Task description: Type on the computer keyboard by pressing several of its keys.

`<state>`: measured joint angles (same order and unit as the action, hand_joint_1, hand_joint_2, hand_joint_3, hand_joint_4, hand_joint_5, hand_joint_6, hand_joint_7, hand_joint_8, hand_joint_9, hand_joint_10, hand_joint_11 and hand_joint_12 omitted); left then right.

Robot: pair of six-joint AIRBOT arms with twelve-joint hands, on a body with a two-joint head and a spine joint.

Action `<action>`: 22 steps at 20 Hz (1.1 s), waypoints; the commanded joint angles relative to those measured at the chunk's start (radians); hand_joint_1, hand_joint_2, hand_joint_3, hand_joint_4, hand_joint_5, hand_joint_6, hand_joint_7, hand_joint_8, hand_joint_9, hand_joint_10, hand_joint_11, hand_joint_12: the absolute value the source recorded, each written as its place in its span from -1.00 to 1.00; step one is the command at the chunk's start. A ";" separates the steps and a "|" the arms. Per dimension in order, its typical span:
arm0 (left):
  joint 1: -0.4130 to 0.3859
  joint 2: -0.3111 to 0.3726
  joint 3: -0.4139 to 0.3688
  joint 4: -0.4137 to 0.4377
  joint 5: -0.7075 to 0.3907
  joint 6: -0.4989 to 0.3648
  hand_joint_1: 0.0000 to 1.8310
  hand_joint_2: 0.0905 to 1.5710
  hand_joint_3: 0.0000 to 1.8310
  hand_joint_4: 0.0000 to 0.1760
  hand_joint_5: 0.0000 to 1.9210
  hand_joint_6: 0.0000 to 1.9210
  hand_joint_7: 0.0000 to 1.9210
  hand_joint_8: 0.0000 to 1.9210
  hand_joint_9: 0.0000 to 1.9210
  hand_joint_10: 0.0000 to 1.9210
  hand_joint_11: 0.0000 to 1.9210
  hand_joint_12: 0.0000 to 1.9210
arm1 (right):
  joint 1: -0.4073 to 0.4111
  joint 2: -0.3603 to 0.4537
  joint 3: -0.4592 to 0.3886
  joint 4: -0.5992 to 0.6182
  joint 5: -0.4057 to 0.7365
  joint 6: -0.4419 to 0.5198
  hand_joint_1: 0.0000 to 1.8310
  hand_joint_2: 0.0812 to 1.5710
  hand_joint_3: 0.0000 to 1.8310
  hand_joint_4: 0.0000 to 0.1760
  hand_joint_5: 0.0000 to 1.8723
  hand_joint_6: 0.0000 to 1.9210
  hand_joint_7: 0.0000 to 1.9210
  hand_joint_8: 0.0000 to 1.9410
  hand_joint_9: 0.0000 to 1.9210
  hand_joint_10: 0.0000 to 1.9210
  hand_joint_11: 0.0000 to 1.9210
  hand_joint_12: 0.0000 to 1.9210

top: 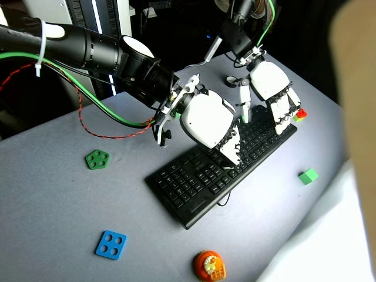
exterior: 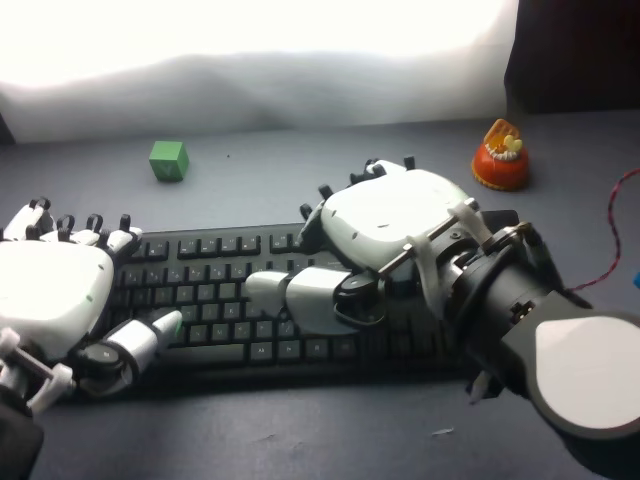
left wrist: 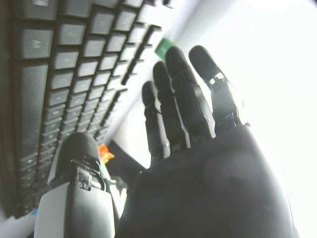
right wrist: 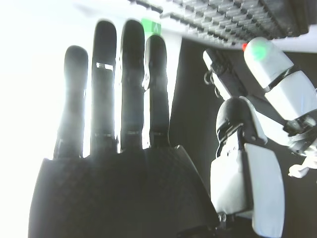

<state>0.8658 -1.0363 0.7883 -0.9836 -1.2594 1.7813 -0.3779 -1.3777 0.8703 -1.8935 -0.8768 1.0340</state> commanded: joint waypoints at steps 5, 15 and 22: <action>0.053 -0.039 0.004 0.068 -0.203 -0.019 -0.52 0.47 -1.00 -0.45 -0.61 -0.99 -0.57 -1.00 -0.56 -1.00 -1.00 0.08 | 0.017 0.036 -0.023 -0.075 -0.031 -0.006 -0.96 0.42 -1.00 -1.00 -0.20 -0.99 -0.09 -1.00 -0.37 -0.37 -0.83 0.66; 0.057 -0.066 0.033 0.086 -0.218 -0.025 -0.51 0.47 -1.00 -0.35 -0.65 -1.00 -0.59 -1.00 -0.56 -1.00 -1.00 0.10 | 0.017 0.075 -0.045 -0.075 -0.004 -0.021 -0.95 0.43 -1.00 -1.00 -0.20 -0.99 -0.09 -1.00 -0.36 -0.37 -0.83 0.66; 0.056 -0.076 0.043 0.086 -0.223 -0.020 -0.12 0.39 -1.00 -0.40 -0.66 -1.00 -0.61 -1.00 -0.58 -1.00 -1.00 0.05 | 0.017 0.101 -0.068 -0.075 0.004 -0.035 -0.94 0.43 -1.00 -1.00 -0.21 -0.99 -0.09 -1.00 -0.37 -0.37 -0.84 0.66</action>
<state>0.9264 -1.1110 0.8230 -0.9497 -1.3819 1.7535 -0.3779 -1.2823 0.8082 -1.8927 -0.8345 0.9970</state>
